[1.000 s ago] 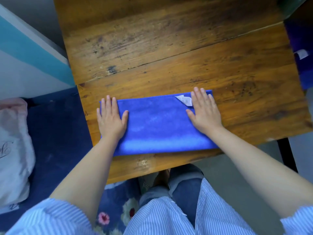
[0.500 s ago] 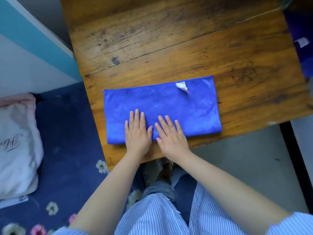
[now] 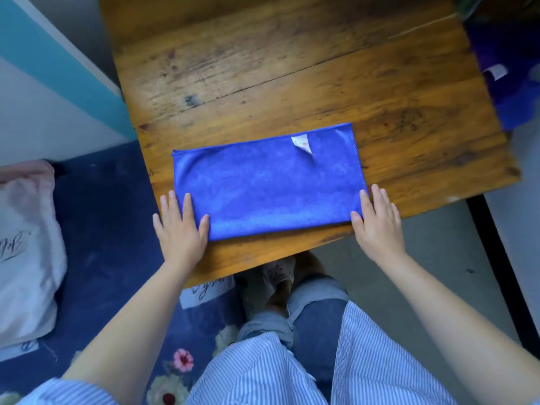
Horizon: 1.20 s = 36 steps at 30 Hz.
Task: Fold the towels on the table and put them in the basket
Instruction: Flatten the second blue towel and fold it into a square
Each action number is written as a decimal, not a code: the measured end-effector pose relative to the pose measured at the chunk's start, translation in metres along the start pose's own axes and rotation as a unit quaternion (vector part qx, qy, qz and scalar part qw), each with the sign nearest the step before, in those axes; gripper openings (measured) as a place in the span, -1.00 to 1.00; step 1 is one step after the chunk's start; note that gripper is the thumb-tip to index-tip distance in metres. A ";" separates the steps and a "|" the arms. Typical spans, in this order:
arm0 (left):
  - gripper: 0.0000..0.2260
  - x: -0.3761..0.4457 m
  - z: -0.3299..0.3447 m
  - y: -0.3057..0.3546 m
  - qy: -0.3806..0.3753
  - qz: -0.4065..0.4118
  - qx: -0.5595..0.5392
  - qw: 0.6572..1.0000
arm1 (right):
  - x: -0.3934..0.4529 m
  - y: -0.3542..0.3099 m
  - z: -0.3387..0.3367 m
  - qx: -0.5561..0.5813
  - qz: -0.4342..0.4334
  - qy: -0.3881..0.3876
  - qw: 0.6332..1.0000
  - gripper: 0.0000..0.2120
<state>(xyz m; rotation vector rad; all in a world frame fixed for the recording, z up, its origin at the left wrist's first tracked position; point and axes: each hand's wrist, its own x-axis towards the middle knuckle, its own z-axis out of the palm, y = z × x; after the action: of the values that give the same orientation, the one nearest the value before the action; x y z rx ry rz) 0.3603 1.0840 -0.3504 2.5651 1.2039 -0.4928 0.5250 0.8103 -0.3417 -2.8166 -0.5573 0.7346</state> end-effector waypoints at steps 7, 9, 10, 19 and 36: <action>-0.57 0.029 -0.015 0.098 0.051 0.259 -0.046 0.963 | 0.033 -0.037 -0.016 0.064 0.119 0.054 0.989 -0.49; -0.53 0.034 -0.020 0.136 0.016 0.292 -0.078 0.953 | 0.038 -0.043 -0.019 0.080 0.150 0.047 0.984 -0.52; -0.52 0.036 -0.020 0.149 0.006 0.298 -0.079 0.951 | 0.038 -0.044 -0.018 0.087 0.158 0.042 0.983 -0.55; -0.52 0.045 0.008 0.156 -0.059 0.289 0.085 0.952 | 0.039 -0.044 -0.014 0.115 0.219 0.037 0.968 -0.62; -0.31 0.034 0.009 0.111 -0.033 0.157 0.036 0.986 | 0.041 -0.038 -0.034 0.394 0.161 -0.012 0.905 -0.93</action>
<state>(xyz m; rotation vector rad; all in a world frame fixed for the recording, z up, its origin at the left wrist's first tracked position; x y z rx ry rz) 0.4654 1.0357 -0.3624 2.7067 0.7515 -0.5504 0.5635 0.8586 -0.3209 -2.1349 0.1998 0.8133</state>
